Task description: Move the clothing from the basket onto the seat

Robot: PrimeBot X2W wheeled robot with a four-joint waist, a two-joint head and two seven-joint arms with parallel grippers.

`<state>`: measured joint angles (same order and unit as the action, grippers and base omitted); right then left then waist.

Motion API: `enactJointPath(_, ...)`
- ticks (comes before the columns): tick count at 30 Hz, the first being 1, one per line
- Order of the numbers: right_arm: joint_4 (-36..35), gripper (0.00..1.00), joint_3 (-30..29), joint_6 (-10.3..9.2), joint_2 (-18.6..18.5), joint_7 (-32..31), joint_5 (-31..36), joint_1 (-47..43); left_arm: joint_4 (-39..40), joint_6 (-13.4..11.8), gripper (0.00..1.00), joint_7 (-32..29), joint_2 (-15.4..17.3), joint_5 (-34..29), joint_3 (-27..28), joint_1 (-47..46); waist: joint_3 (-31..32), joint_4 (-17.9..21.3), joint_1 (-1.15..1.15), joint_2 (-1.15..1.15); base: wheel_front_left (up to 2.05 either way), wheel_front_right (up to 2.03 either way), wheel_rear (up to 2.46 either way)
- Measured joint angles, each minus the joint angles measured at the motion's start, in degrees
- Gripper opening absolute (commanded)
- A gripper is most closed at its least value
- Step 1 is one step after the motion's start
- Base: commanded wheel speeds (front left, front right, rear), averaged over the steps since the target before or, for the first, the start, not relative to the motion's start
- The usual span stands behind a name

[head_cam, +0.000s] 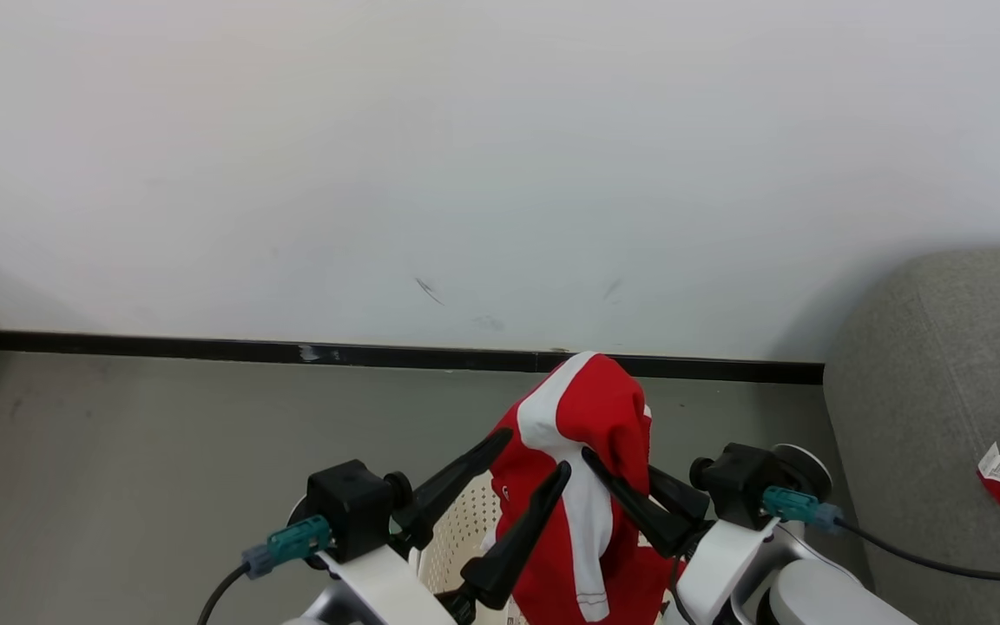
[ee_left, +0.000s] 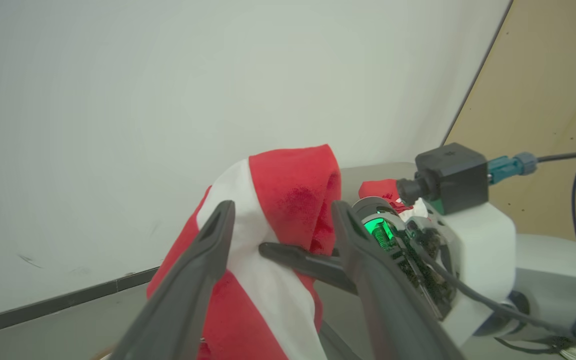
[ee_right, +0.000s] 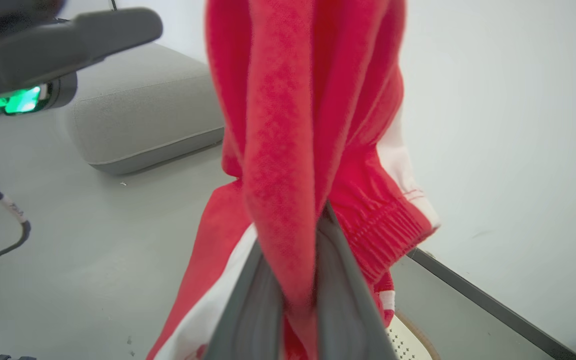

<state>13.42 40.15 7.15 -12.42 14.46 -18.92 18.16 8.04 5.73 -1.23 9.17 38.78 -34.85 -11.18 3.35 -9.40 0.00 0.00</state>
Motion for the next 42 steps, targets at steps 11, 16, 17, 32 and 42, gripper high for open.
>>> enactJointPath(11, -2.6, 0.00, -5.8, 0.00, -2.1, 0.0, 1.0, -2.8, -0.4, 0.2, 1.00, 2.8, 1.0, -1.2, -1.2, 2.5, 0.0, 3.2, 0.00, 0.00, 0.00, 0.00, 0.00)
enactJointPath(16, -4.0, 0.00, -8.1, 0.00, -2.4, 0.0, 1.6, -4.8, -0.4, 0.5, 1.00, 4.3, 1.3, -1.7, -1.1, 2.5, 0.0, 5.2, 0.00, 0.00, 0.00, 0.00, 0.00)
enactJointPath(17, -4.2, 0.00, -8.5, 0.00, -2.5, 0.0, 1.7, -5.1, -0.4, 0.5, 1.00, 4.4, 1.4, -1.7, -1.1, 2.5, 0.1, 5.6, 0.00, 0.00, 0.00, 0.00, 0.00)
enactJointPath(32, -5.9, 0.00, -13.1, 0.00, -4.0, 0.0, 3.9, -9.4, -2.4, 0.5, 1.00, 7.1, 1.3, -1.6, -1.8, 4.1, 0.6, 12.8, 0.00, 0.00, 0.00, 0.00, 0.00)
enactJointPath(42, -6.7, 0.00, -17.1, 0.00, -4.9, 0.0, 3.9, -11.3, -2.6, 1.0, 1.00, 8.5, 0.7, -1.5, -3.1, 4.4, 0.8, 17.5, 0.00, 0.00, 0.00, 0.00, 0.00)
